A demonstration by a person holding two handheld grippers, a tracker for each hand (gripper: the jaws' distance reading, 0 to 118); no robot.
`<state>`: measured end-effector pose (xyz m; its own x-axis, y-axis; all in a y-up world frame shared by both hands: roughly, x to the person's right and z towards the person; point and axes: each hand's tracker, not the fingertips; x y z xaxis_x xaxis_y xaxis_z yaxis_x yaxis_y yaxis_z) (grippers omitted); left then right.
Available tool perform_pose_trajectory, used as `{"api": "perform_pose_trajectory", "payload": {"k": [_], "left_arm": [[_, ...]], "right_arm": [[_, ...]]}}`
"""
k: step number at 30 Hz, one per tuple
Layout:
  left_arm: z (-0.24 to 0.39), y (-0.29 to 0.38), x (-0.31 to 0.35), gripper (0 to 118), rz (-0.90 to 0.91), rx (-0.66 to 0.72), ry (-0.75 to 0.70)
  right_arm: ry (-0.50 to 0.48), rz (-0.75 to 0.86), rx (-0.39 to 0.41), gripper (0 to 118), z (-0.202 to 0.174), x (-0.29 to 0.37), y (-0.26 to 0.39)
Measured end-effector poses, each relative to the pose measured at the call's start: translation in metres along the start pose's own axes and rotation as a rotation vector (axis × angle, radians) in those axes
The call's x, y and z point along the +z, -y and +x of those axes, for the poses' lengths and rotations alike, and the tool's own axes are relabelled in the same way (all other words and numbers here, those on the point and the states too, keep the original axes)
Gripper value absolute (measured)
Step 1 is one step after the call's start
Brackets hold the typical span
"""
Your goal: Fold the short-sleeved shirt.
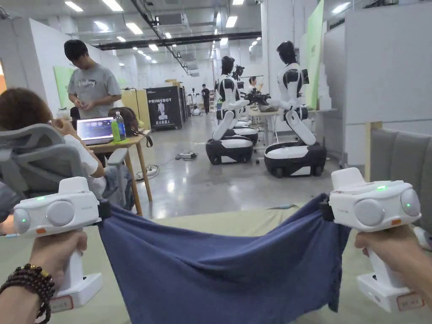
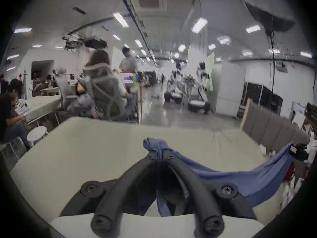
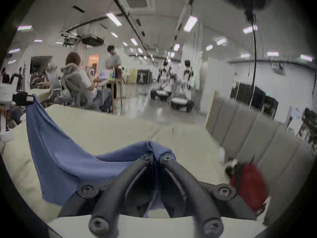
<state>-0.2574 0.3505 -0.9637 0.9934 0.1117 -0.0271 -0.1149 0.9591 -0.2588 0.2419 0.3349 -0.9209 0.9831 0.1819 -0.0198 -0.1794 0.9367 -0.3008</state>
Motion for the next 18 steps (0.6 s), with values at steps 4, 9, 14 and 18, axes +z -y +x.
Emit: {"api": "perform_pose_trajectory", "payload": {"k": [4, 9, 14, 18], "left_arm": [[-0.018, -0.065, 0.03, 2, 0.12, 0.001, -0.053], [-0.024, -0.129, 0.04, 2, 0.181, 0.003, -0.078], [-0.015, -0.166, 0.037, 2, 0.235, -0.024, -0.103], [-0.01, -0.174, 0.031, 2, 0.254, -0.045, -0.096]], "right_arm": [[0.031, 0.096, 0.006, 6, 0.007, 0.005, -0.089], [0.045, 0.148, 0.036, 6, 0.01, -0.003, -0.192], [0.085, 0.145, -0.01, 6, 0.017, -0.011, -0.235], [0.084, 0.155, -0.039, 6, 0.02, -0.013, -0.23]]}}
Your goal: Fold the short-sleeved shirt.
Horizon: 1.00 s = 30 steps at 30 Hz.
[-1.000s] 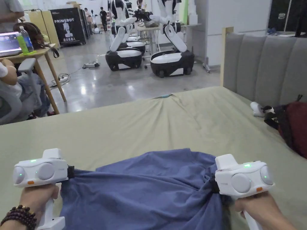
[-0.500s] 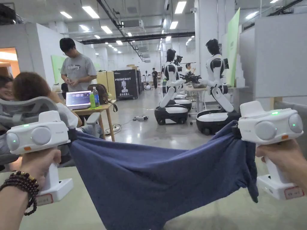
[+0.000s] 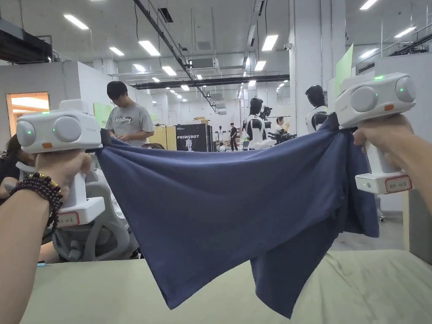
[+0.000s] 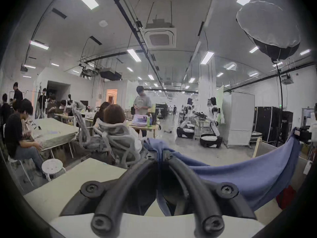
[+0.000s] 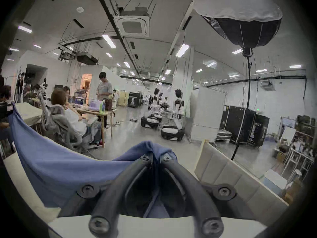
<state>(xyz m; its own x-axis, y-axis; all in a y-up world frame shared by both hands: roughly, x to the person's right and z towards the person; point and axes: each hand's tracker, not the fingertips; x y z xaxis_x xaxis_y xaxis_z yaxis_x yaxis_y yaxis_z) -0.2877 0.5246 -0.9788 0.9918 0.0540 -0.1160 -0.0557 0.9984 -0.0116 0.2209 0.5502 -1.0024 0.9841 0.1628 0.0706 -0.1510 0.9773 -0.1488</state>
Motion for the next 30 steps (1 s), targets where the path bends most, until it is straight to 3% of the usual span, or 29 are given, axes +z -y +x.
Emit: {"api": "perform_pose_trajectory", "payload": {"k": [7, 18, 22, 25, 30], "left_arm": [[0.001, 0.043, -0.014, 2, -0.047, -0.014, 0.017], [0.0, 0.202, -0.025, 2, -0.309, 0.021, 0.07], [-0.011, 0.236, 0.021, 2, -0.302, 0.027, 0.125], [-0.019, 0.268, 0.071, 2, -0.348, -0.045, 0.168], [-0.033, 0.332, 0.164, 2, -0.44, -0.044, 0.194]], "right_arm": [[-0.026, -0.037, -0.002, 6, 0.001, -0.026, 0.051], [-0.073, -0.265, -0.027, 6, -0.005, -0.068, 0.218], [-0.108, -0.266, -0.042, 6, 0.003, -0.013, 0.253], [-0.143, -0.295, 0.003, 6, 0.007, 0.035, 0.291], [-0.2, -0.441, 0.076, 6, 0.009, 0.108, 0.376]]}}
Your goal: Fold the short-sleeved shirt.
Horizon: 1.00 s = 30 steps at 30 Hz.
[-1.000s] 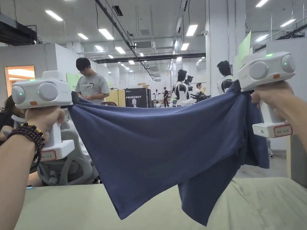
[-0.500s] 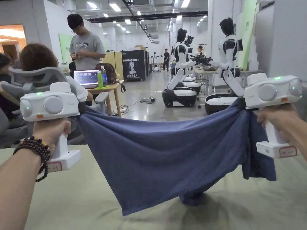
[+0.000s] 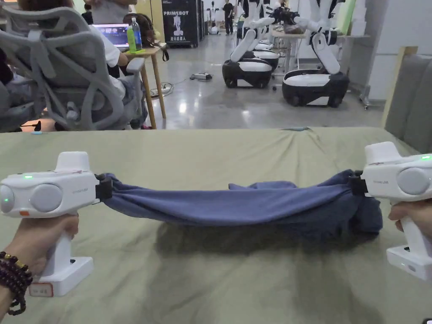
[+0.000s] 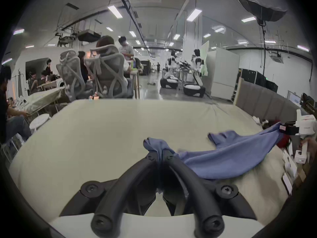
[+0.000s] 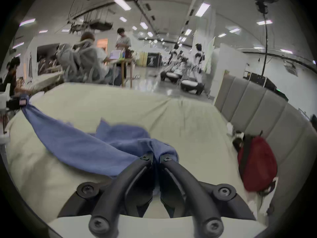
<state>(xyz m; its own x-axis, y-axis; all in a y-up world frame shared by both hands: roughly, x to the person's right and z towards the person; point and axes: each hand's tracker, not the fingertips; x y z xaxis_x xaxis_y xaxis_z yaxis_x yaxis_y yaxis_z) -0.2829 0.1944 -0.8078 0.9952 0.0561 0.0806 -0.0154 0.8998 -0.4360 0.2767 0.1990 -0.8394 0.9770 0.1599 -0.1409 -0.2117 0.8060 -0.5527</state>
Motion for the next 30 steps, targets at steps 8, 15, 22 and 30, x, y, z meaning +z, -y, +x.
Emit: {"api": "perform_pose_trajectory", "payload": {"k": [8, 15, 22, 30], "left_arm": [[0.0, 0.119, 0.022, 2, -0.252, -0.013, -0.022], [-0.004, 0.135, 0.012, 2, -0.299, 0.005, -0.009], [-0.008, 0.116, 0.032, 116, -0.283, -0.023, -0.027], [-0.015, 0.09, 0.053, 0, -0.166, 0.039, -0.058]], "right_arm": [[-0.034, -0.237, 0.088, 6, -0.034, 0.007, 0.119], [-0.046, -0.256, 0.04, 6, -0.034, -0.012, 0.142], [-0.043, -0.13, -0.053, 118, -0.019, 0.021, 0.121], [0.093, 0.02, -0.128, 0, -0.01, 0.043, 0.089]]}}
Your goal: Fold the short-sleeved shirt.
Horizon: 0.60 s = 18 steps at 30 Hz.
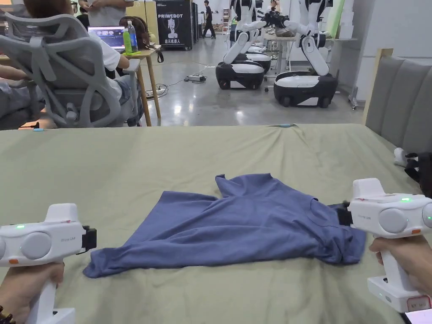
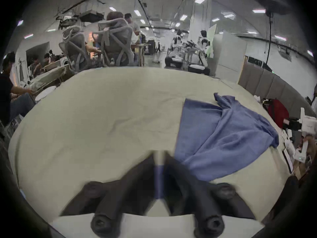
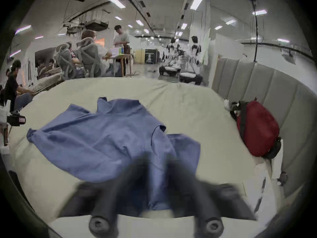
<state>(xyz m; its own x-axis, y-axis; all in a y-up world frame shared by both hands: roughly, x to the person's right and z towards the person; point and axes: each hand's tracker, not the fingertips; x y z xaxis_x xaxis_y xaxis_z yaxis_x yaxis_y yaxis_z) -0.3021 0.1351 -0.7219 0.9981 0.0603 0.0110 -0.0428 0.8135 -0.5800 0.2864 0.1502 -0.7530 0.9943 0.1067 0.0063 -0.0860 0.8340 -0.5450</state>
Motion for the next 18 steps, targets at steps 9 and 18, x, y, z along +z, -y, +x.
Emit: {"api": "perform_pose_trajectory", "payload": {"k": [9, 18], "left_arm": [[0.01, 0.003, 0.0, 20, -0.013, -0.002, -0.006], [0.014, 0.007, -0.033, 105, -0.126, 0.014, -0.06]], "right_arm": [[-0.01, -0.026, 0.012, 0, -0.01, 0.008, -0.003], [-0.05, -0.025, 0.011, 0, -0.009, 0.007, -0.002]]}}
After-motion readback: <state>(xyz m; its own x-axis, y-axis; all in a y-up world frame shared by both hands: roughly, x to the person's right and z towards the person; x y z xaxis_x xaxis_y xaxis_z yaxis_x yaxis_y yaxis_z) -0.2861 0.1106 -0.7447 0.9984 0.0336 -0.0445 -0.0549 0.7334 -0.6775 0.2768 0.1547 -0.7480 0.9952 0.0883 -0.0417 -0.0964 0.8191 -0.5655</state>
